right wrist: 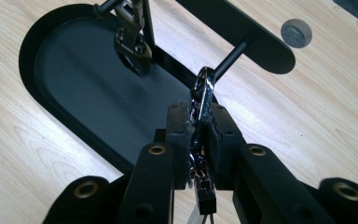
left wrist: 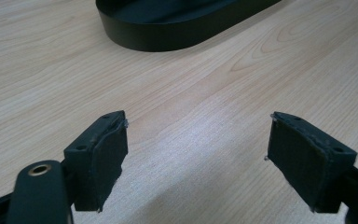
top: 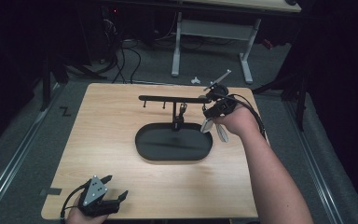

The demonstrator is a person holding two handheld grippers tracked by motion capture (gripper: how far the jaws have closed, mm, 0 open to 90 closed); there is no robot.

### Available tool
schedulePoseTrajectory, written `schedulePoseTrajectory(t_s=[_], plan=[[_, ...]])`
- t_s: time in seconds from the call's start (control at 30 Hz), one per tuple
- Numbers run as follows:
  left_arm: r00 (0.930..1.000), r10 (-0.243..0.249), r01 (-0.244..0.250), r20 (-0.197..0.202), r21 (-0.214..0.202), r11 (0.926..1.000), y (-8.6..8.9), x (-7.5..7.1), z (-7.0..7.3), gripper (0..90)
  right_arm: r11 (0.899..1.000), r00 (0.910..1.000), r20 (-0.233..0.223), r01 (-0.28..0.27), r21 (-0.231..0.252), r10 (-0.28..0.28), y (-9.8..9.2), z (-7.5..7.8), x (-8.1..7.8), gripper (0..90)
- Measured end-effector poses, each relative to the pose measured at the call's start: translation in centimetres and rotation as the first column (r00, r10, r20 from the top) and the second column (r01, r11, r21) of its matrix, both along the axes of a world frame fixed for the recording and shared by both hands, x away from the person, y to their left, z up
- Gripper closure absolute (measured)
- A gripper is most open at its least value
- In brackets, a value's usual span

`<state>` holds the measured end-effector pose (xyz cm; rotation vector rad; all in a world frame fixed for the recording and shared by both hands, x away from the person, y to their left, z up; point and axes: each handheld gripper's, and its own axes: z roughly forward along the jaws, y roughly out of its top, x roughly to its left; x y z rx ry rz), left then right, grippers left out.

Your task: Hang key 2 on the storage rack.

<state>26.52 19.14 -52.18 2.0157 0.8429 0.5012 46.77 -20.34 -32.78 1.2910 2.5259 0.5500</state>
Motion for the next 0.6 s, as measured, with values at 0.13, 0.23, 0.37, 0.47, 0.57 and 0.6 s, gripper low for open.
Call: schedulePoseTrajectory(t_s=[0.13,0.23,0.37,0.47,0.57,0.6], plan=[[1.0000,0.000,0.000,-0.002,0.001,1.0000,0.0,0.0,0.0,20.6,1.000,0.9999,0.002,0.013,-0.004,-0.013,-0.3,-0.3,0.3,80.0],[1.0000,-0.001,0.001,0.003,0.000,1.0000,-0.1,0.0,-0.1,20.6,1.000,0.9998,0.017,0.010,-0.010,-0.009,-0.4,-0.7,0.5,79.5],[1.0000,-0.003,0.003,0.004,0.004,1.0000,-0.1,0.0,-0.1,20.6,0.999,0.9987,0.042,0.029,-0.033,-0.028,-0.3,-1.5,0.8,74.3],[1.0000,0.001,-0.001,0.001,-0.001,1.0000,0.0,0.0,-0.1,20.6,0.998,0.9968,0.055,0.060,-0.027,-0.058,-0.4,-1.8,0.9,72.0],[1.0000,0.000,0.000,0.001,0.004,1.0000,0.0,0.0,-0.1,20.6,0.998,0.9965,0.053,0.066,-0.023,-0.064,-0.7,-2.3,0.8,68.1],[1.0000,0.000,-0.001,0.004,0.003,1.0000,-0.1,0.0,-0.1,20.6,0.997,0.9965,0.050,0.068,-0.023,-0.067,-0.8,-2.4,0.7,66.1]])
